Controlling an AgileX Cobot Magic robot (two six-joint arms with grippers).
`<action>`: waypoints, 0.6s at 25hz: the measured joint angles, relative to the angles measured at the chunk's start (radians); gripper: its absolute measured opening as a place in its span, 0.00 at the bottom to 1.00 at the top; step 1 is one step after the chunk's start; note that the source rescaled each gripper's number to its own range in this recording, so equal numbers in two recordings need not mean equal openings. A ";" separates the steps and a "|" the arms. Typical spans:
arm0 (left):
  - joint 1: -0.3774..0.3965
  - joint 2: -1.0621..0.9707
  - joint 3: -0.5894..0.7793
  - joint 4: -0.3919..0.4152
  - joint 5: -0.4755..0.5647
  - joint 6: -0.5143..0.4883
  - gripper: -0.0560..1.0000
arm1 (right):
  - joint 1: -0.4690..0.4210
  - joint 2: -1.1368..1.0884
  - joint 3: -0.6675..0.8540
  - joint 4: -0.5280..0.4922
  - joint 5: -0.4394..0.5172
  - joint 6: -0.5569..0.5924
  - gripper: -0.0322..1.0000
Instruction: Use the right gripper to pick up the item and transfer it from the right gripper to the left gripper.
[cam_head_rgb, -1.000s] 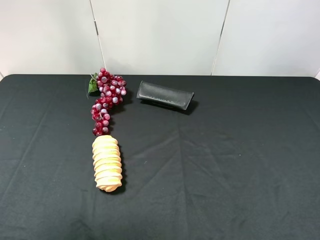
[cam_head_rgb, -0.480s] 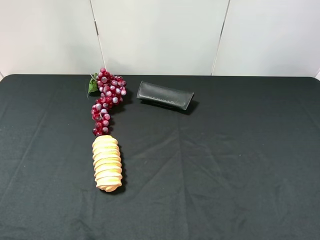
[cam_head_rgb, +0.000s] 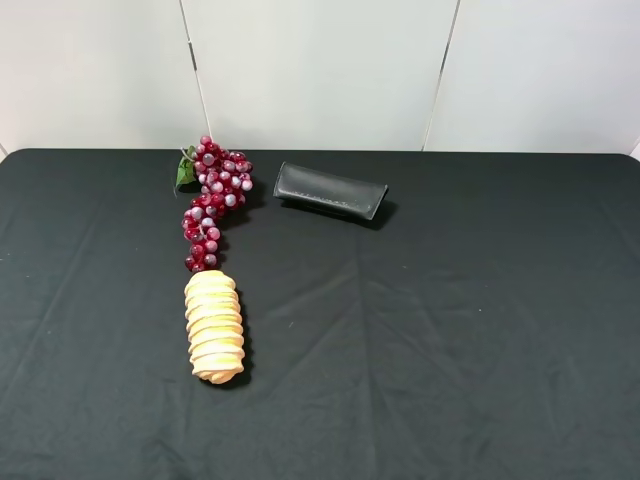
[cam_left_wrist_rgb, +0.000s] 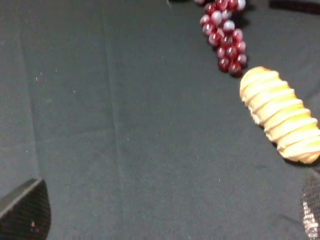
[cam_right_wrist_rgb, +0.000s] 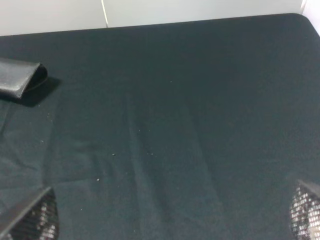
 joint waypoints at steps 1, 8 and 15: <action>0.000 0.000 0.018 0.000 -0.004 0.000 1.00 | 0.000 0.000 0.000 0.000 0.000 0.000 1.00; 0.000 0.000 0.054 0.001 -0.065 0.000 1.00 | 0.000 0.000 0.000 0.001 0.000 0.000 1.00; 0.000 0.000 0.072 -0.004 -0.099 0.000 1.00 | 0.000 0.000 0.000 0.001 0.000 0.000 1.00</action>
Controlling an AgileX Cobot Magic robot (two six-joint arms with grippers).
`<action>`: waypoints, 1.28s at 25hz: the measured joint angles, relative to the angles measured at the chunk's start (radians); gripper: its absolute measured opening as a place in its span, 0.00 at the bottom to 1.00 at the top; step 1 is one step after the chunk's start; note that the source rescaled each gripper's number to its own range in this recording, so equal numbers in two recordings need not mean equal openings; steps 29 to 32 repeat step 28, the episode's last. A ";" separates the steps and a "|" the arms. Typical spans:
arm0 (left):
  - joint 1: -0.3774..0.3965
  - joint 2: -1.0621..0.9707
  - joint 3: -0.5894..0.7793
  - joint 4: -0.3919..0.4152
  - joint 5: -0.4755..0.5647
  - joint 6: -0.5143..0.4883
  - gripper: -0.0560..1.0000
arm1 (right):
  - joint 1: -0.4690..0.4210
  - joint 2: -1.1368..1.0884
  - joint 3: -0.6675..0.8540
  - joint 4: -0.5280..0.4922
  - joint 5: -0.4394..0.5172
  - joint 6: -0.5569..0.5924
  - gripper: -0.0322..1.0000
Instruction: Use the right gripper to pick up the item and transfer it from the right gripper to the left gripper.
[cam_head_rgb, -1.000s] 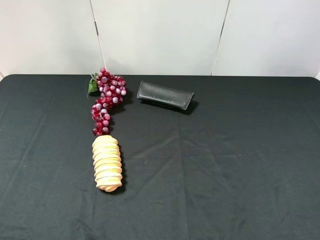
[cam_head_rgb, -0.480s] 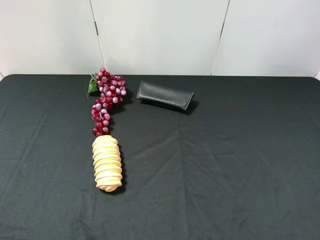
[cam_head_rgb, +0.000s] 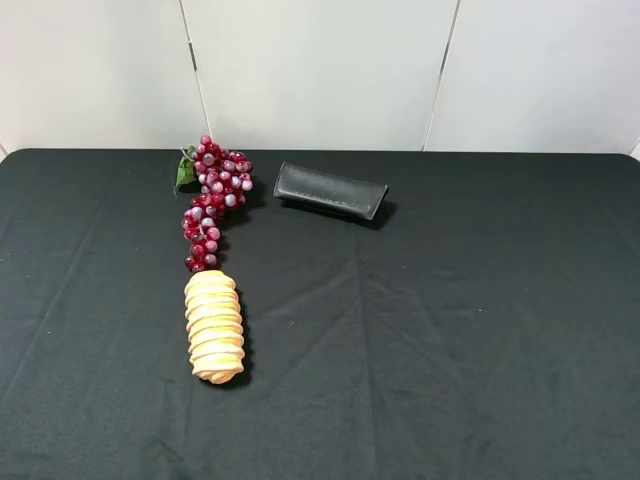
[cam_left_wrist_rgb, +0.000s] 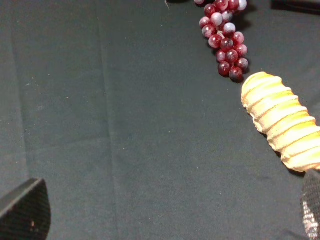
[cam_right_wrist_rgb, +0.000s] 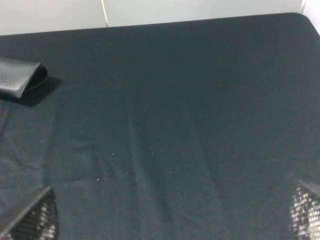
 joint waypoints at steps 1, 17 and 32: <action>0.000 0.000 0.001 0.000 0.000 0.000 1.00 | 0.000 0.000 0.000 0.000 0.000 0.000 1.00; 0.000 0.000 0.001 0.000 0.000 0.000 1.00 | 0.000 0.000 0.000 0.000 0.000 0.000 1.00; 0.000 0.000 0.001 0.000 0.000 0.001 1.00 | 0.000 0.000 0.000 0.002 -0.001 0.000 1.00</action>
